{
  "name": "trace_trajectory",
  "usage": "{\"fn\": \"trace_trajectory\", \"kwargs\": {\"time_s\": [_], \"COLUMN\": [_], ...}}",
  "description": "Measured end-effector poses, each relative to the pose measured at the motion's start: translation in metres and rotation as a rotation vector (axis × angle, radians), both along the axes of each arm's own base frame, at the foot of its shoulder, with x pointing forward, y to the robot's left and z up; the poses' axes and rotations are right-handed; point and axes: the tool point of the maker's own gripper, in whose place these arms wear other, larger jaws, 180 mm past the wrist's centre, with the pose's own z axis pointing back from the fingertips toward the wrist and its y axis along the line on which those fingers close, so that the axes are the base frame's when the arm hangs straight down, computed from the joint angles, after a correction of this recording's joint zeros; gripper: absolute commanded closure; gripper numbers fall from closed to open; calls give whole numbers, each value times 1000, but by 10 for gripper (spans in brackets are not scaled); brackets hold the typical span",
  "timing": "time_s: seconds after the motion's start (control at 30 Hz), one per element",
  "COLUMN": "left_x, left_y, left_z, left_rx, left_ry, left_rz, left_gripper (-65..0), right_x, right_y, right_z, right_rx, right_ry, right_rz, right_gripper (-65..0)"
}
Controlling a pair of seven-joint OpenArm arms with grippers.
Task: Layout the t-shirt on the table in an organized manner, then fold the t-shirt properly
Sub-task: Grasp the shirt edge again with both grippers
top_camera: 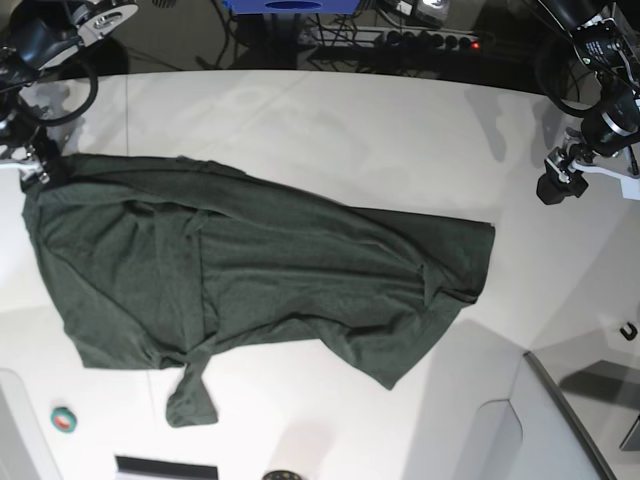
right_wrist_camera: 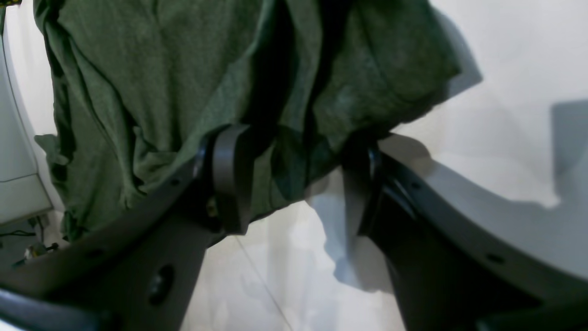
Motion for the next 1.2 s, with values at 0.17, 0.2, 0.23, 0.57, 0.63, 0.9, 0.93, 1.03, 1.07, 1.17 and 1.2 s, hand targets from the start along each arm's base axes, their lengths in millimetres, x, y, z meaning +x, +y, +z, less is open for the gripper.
{"fn": "trace_trajectory", "kwargs": {"time_s": [0.17,0.2,0.23,0.57,0.63,0.9,0.93,1.03,1.07,1.17,1.2], "left_x": [0,0,0,-12,-6,24,29,48,55,75,82], "left_y": [-1,-1,-2,-11,-12,-27,-29,-33,-34,-50,-58], "left_z": [-1,-1,-2,-35,-34,-50,-51,-52,-51,-56,-56], "left_rx": [-2,-3,-6,-102,-108,-232,-259,-299,-303,-288,-279], "left_ry": [0,1,2,68,57,29,13,-12,-29,-59,-66], "left_rz": [0,-1,-1,35,37,70,76,91,101,65,35], "left_gripper": [-578,-578,-578,-578,-578,-578,-578,-578,-578,-578,-578], "right_x": [14,16,18,14,12,7,6,6,7,6,6], "right_y": [4,5,7,5,4,7,8,8,8,8,8], "right_z": [-4,-5,-7,-13,-13,-16,-16,-15,-15,-15,-15], "right_rx": [61,72,83,83,83,93,97,96,95,96,96], "right_ry": [-33,-40,-47,-43,-41,-23,-20,-18,-20,-18,-18], "right_rz": [-19,-16,-20,-34,-36,-24,-20,-16,-17,-16,-16], "right_gripper": [-284,-282,-281,-117,-80,-3,-3,-3,-3,-2,-2]}}
